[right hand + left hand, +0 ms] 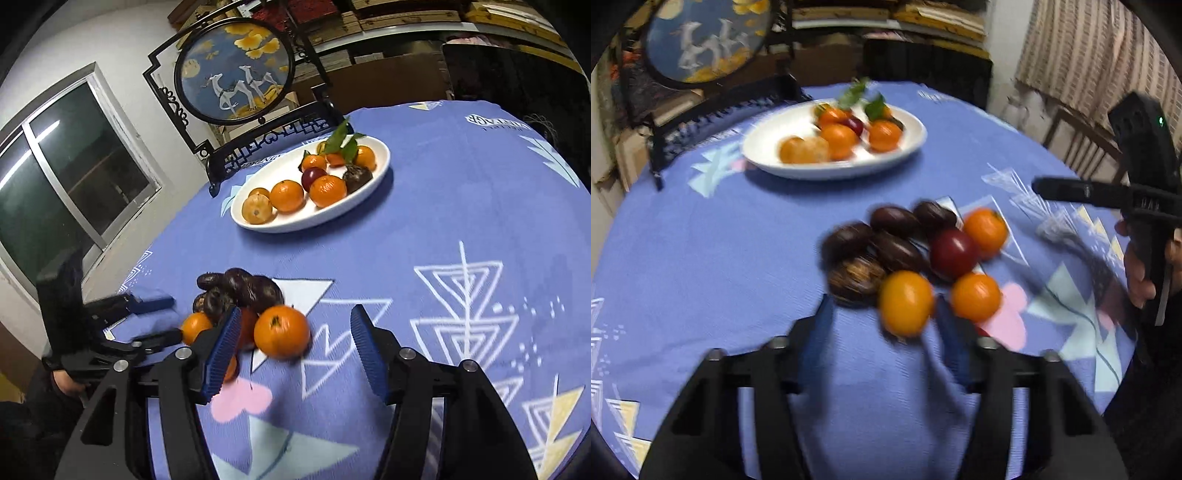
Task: Organize fruits
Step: 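Grasp a small orange fruit with the left tool while the right tool grasps a tangerine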
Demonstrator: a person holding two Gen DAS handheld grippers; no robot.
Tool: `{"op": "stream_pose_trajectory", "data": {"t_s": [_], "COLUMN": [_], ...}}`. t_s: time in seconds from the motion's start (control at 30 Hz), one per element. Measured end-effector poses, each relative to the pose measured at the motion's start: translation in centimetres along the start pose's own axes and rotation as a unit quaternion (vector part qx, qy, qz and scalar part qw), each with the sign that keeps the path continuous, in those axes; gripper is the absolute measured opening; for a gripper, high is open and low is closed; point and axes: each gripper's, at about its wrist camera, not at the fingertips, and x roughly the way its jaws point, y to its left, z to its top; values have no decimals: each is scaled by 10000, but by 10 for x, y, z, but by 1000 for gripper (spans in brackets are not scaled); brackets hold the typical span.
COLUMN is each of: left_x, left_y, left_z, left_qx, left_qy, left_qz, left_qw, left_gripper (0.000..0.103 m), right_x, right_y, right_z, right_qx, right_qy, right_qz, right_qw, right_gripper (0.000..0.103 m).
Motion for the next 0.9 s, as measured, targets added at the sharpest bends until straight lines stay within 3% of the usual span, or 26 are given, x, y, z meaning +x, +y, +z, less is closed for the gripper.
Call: {"op": "stream_pose_trajectory", "data": {"t_s": [0.23, 0.3, 0.57, 0.83, 0.9], "left_x": [15, 13, -9, -18, -17], "left_y": [-16, -17, -5, 9, 9], "left_z": [4, 4, -7, -16, -16], "left_qx": [122, 114, -241, -547, -545], "left_qy": [61, -65, -522, -665, -671], "left_qz": [34, 42, -175, -227, -238], "left_qw": [9999, 9999, 9982, 9960, 9960], "left_gripper": [46, 33, 33, 34, 34], "right_x": [-9, -8, 12, 56, 63], "right_y": [-4, -5, 13, 47, 49], "right_z": [-18, -20, -24, -21, -20], "right_qx": [40, 21, -501, -1436, -1488], "right_qy": [44, 72, 387, 769, 769], "right_qz": [15, -29, -223, -960, -1030], "right_qw": [10000, 10000, 9977, 9820, 9805], "right_gripper": [62, 62, 61, 61, 52]}}
